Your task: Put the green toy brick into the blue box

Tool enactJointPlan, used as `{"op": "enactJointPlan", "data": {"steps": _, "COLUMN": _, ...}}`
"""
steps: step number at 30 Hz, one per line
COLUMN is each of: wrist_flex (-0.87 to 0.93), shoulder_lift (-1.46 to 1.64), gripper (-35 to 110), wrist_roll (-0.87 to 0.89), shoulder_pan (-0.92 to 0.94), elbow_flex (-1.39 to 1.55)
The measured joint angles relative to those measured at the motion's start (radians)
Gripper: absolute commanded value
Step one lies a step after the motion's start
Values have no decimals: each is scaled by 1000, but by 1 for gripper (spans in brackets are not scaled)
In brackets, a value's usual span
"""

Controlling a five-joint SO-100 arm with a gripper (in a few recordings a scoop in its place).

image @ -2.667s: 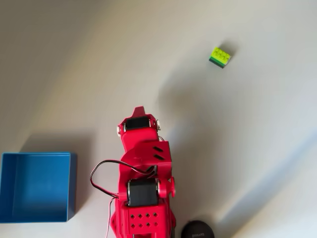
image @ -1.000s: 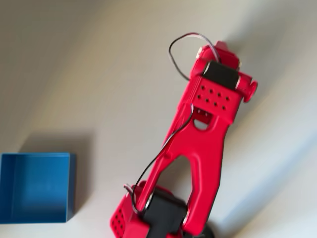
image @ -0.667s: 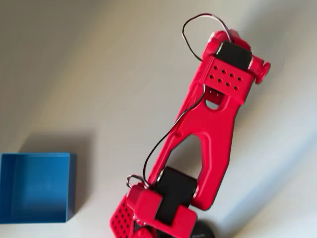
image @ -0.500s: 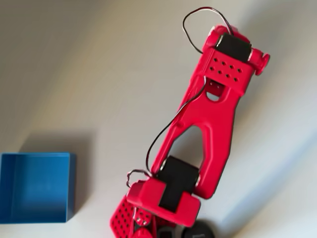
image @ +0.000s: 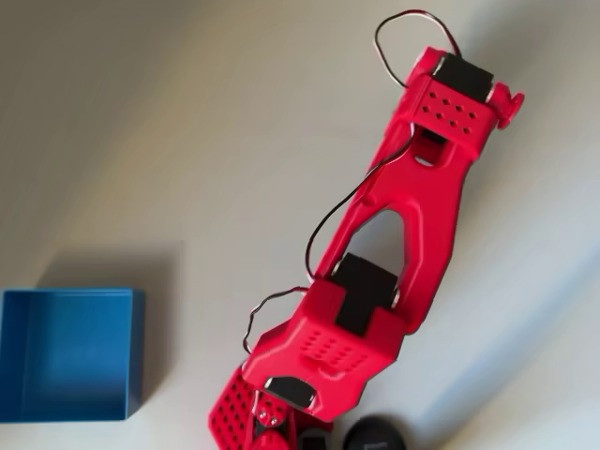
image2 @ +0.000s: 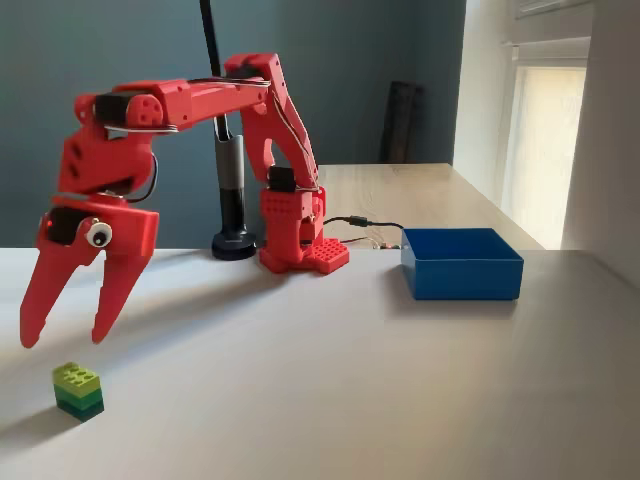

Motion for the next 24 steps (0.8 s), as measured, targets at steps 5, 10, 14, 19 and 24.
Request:
{"op": "enactJointPlan", "data": {"steps": 5, "wrist_flex": 0, "shoulder_lift": -63, "gripper": 25, "wrist_roll": 3, "shoulder_pan": -9, "elbow_flex": -57}}
{"op": "enactJointPlan", "data": {"steps": 10, "wrist_flex": 0, "shoulder_lift": -103, "gripper": 24, "wrist_roll": 20, "shoulder_pan": 11, "elbow_flex": -91}}
{"op": "enactJointPlan", "data": {"steps": 14, "wrist_flex": 0, "shoulder_lift": -150, "gripper": 23, "wrist_roll": 34, "shoulder_pan": 17, "elbow_flex": -118}}
{"op": "enactJointPlan", "data": {"steps": 19, "wrist_flex": 0, "shoulder_lift": -206, "gripper": 22, "wrist_roll": 54, "shoulder_pan": 11, "elbow_flex": -150}}
{"op": "enactJointPlan", "data": {"steps": 24, "wrist_flex": 0, "shoulder_lift": -239, "gripper": 19, "wrist_roll": 71, "shoulder_pan": 5, "elbow_flex": -176}}
